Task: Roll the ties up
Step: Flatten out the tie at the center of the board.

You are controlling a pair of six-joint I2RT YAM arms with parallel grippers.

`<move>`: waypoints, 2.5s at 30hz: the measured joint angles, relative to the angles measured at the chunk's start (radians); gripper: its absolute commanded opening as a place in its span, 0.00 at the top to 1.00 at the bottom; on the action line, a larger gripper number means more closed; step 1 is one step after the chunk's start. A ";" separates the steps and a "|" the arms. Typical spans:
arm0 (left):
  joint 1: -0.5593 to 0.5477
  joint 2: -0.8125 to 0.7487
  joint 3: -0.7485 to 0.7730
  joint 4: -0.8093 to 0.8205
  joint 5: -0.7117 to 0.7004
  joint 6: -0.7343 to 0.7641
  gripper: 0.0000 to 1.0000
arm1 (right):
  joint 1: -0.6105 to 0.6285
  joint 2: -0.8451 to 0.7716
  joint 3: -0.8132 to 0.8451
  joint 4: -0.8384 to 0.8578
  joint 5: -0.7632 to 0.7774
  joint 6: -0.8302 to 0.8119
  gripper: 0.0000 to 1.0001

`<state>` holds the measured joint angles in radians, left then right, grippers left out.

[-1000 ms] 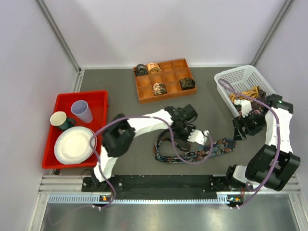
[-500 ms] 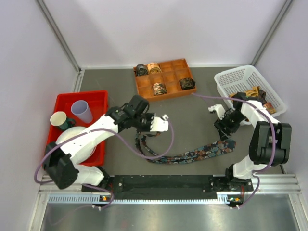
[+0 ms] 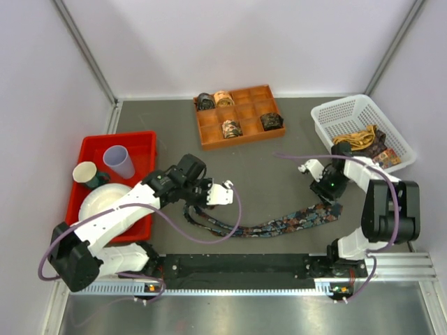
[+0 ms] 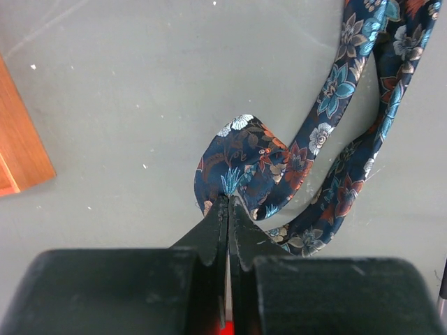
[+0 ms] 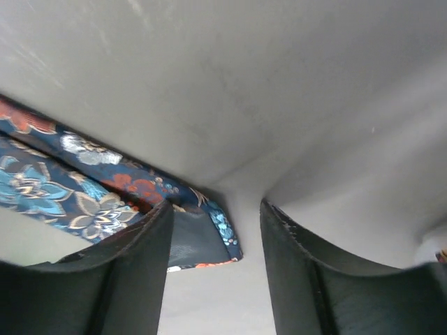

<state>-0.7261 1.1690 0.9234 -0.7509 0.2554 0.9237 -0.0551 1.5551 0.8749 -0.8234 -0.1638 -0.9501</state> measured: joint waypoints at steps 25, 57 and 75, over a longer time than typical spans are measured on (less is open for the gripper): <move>0.021 -0.005 -0.035 0.163 -0.061 -0.139 1.00 | -0.405 -0.236 -0.055 -0.005 0.039 -0.225 1.00; 0.054 -0.076 -0.348 0.364 -0.074 -0.144 1.00 | -0.551 0.047 0.156 0.211 -0.047 -0.206 1.00; 0.071 -0.050 -0.357 0.441 -0.126 -0.202 0.93 | -0.566 0.202 0.306 0.229 -0.032 -0.148 1.00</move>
<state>-0.6552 1.1194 0.5659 -0.3099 0.1291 0.7219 -0.6212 1.7573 1.1812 -0.5945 -0.1963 -1.0981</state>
